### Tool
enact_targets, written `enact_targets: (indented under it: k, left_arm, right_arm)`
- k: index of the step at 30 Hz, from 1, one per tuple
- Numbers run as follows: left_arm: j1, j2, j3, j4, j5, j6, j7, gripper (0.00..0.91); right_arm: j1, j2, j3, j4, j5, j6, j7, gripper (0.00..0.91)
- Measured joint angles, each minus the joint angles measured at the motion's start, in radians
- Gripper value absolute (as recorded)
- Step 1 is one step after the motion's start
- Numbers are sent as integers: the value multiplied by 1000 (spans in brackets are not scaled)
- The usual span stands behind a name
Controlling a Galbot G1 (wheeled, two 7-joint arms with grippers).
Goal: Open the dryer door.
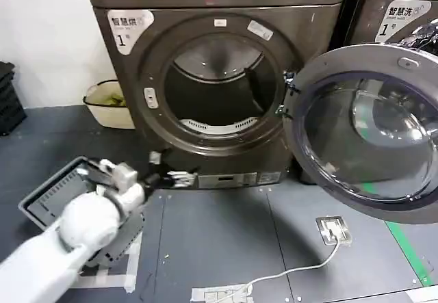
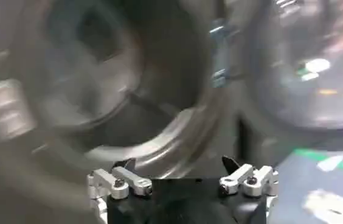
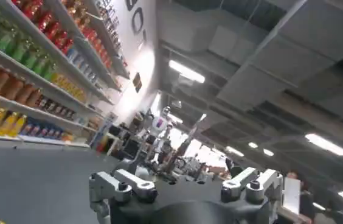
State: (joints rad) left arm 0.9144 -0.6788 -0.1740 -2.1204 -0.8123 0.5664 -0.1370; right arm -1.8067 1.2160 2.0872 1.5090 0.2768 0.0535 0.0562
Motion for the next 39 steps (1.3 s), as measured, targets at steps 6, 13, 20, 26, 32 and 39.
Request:
enact_targets:
  k: [6, 13, 20, 26, 32, 39]
  left_arm:
    - [73, 72, -117, 35, -166, 96, -138, 907]
    - [53, 159, -152, 102, -429, 171, -275, 907]
    - [-45, 269, -86, 184, -724, 171, -447, 907]
    - [-186, 349, 55, 255, -1070, 170, -635, 907]
    - [-276, 389, 161, 327, -1382, 170, -759, 907]
    - [-308, 400, 198, 363, -1613, 170, -833, 907]
  right_arm:
    - [13, -1, -21, 9, -1, 0, -2, 907]
    - [19, 3, -49, 21, -1, -2, -2, 907]
    - [22, -2, -64, 32, 1, -13, -1, 907]
    - [19, 0, -64, 35, 1, -17, 2, 907]
    - [18, 4, -62, 32, 20, -4, 2, 907]
    - [22, 9, -61, 32, 39, 12, 4, 907]
